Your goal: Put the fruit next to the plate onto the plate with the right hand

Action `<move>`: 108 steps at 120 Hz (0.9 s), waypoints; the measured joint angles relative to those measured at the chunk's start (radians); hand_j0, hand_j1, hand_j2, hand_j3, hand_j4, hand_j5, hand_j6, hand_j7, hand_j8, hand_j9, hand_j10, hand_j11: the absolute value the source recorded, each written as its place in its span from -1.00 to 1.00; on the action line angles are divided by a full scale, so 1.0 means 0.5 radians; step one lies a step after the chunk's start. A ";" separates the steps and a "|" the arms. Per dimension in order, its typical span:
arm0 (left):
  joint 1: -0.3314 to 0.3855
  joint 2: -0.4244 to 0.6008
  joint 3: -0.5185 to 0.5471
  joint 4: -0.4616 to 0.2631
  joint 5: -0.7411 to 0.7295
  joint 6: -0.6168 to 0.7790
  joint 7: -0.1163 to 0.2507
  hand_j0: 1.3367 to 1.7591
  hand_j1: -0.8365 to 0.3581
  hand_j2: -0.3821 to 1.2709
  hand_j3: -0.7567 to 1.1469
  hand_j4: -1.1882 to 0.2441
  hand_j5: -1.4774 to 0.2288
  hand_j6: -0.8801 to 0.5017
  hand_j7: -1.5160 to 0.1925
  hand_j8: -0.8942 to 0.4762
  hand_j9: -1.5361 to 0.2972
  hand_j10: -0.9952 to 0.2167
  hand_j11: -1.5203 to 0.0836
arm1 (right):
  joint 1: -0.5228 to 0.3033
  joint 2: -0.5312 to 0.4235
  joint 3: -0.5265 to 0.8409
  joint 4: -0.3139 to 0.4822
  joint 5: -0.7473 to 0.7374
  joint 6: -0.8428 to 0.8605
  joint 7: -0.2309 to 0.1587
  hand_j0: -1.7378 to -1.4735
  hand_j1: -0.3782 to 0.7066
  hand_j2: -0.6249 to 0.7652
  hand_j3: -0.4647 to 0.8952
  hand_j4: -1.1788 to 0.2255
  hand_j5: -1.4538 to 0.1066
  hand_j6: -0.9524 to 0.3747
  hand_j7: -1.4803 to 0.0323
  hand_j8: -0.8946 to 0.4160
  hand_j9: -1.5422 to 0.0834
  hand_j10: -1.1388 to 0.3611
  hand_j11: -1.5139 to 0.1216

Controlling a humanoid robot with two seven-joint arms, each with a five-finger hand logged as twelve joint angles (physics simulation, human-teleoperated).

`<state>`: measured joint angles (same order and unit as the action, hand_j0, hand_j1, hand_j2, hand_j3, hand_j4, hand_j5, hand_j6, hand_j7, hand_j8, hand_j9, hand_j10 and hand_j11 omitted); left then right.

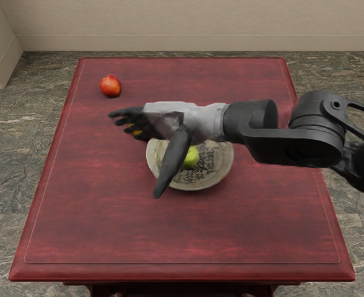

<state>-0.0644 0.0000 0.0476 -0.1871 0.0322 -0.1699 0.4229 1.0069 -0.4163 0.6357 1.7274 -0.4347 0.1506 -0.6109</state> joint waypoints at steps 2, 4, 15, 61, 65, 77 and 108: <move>0.000 0.000 0.000 0.000 0.000 0.000 0.000 0.52 0.97 -0.54 -0.20 0.65 0.72 0.26 0.76 0.29 0.66 0.63 0.88 | -0.038 -0.033 0.078 -0.006 0.101 0.105 0.000 -0.40 -0.88 -0.10 -0.32 0.63 0.80 0.39 0.90 0.32 0.84 0.47 0.80; 0.000 0.000 0.000 0.000 0.000 0.000 0.000 0.52 0.97 -0.54 -0.20 0.65 0.72 0.26 0.76 0.29 0.66 0.63 0.88 | -0.074 -0.063 0.144 -0.012 0.190 0.209 0.000 -0.40 -0.89 -0.10 -0.32 0.64 0.81 0.40 0.90 0.32 0.85 0.48 0.80; -0.001 0.000 0.000 0.000 0.000 0.000 -0.001 0.52 0.97 -0.54 -0.20 0.65 0.72 0.26 0.76 0.29 0.66 0.63 0.88 | -0.244 -0.174 0.368 -0.094 0.590 0.625 0.000 -0.40 -0.91 -0.10 -0.32 0.65 0.83 0.41 0.92 0.34 0.86 0.49 0.82; -0.003 0.000 -0.003 -0.004 -0.002 0.000 -0.001 0.52 0.97 -0.54 -0.21 0.65 0.72 0.26 0.76 0.29 0.66 0.63 0.88 | -0.542 -0.861 0.390 -0.276 1.460 0.914 0.000 -0.40 -0.94 -0.10 -0.32 0.68 0.86 0.43 0.95 0.36 0.89 0.52 0.85; -0.008 0.000 -0.004 -0.004 -0.002 0.000 -0.001 0.52 0.97 -0.54 -0.21 0.65 0.72 0.26 0.76 0.29 0.66 0.63 0.88 | -0.557 -0.904 0.385 -0.286 1.479 0.916 0.000 -0.40 -0.94 -0.10 -0.32 0.68 0.86 0.43 0.95 0.36 0.89 0.52 0.85; -0.017 0.000 -0.004 0.003 -0.002 0.000 -0.002 0.52 0.97 -0.54 -0.21 0.65 0.72 0.26 0.76 0.29 0.66 0.63 0.88 | -0.595 -1.025 0.379 -0.355 1.510 0.919 0.000 -0.40 -0.94 -0.10 -0.32 0.68 0.86 0.44 0.95 0.36 0.89 0.52 0.85; -0.034 0.000 -0.005 0.051 -0.003 0.002 -0.002 0.52 0.97 -0.54 -0.21 0.65 0.72 0.26 0.76 0.29 0.66 0.63 0.88 | -0.724 -1.243 0.369 -0.671 1.633 0.922 0.000 -0.40 -0.95 -0.10 -0.32 0.68 0.86 0.44 0.96 0.37 0.90 0.52 0.85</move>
<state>-0.0813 0.0000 0.0452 -0.1616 0.0308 -0.1689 0.4218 0.6449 -1.0376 0.8204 1.3920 0.3818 0.6114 -0.6109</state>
